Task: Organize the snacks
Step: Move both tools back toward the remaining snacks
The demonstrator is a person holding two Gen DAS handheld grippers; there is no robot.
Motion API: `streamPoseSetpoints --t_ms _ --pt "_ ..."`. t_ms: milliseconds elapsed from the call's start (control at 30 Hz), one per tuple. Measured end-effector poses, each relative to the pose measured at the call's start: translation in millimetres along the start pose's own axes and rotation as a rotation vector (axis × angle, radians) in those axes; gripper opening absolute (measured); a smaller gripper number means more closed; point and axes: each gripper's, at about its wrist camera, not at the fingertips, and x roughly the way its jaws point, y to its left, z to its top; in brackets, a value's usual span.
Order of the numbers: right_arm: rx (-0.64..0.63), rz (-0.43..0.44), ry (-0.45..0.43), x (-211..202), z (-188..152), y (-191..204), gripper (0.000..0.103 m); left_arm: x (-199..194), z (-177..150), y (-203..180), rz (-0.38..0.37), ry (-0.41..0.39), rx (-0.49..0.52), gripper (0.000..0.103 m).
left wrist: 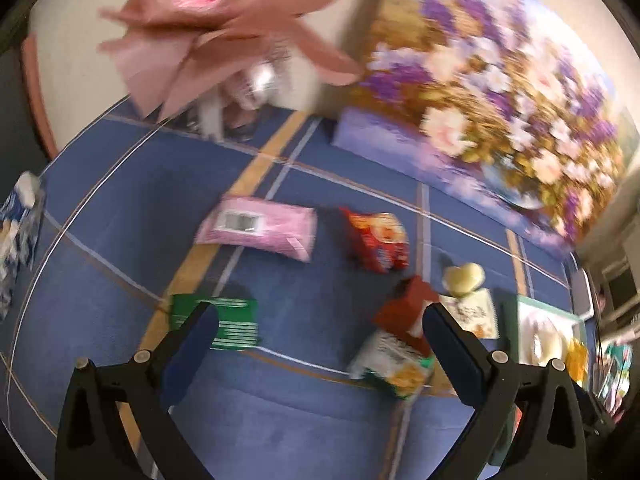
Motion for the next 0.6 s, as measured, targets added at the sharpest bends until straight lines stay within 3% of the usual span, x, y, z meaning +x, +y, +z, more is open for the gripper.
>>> streamPoseSetpoints --t_ms 333,600 --pt "0.019 0.018 0.084 37 -6 19 0.103 31 -3 63 0.037 0.083 -0.167 0.102" --pt "0.059 0.011 0.132 61 -8 10 0.103 60 -5 68 0.084 0.132 -0.144 0.095"
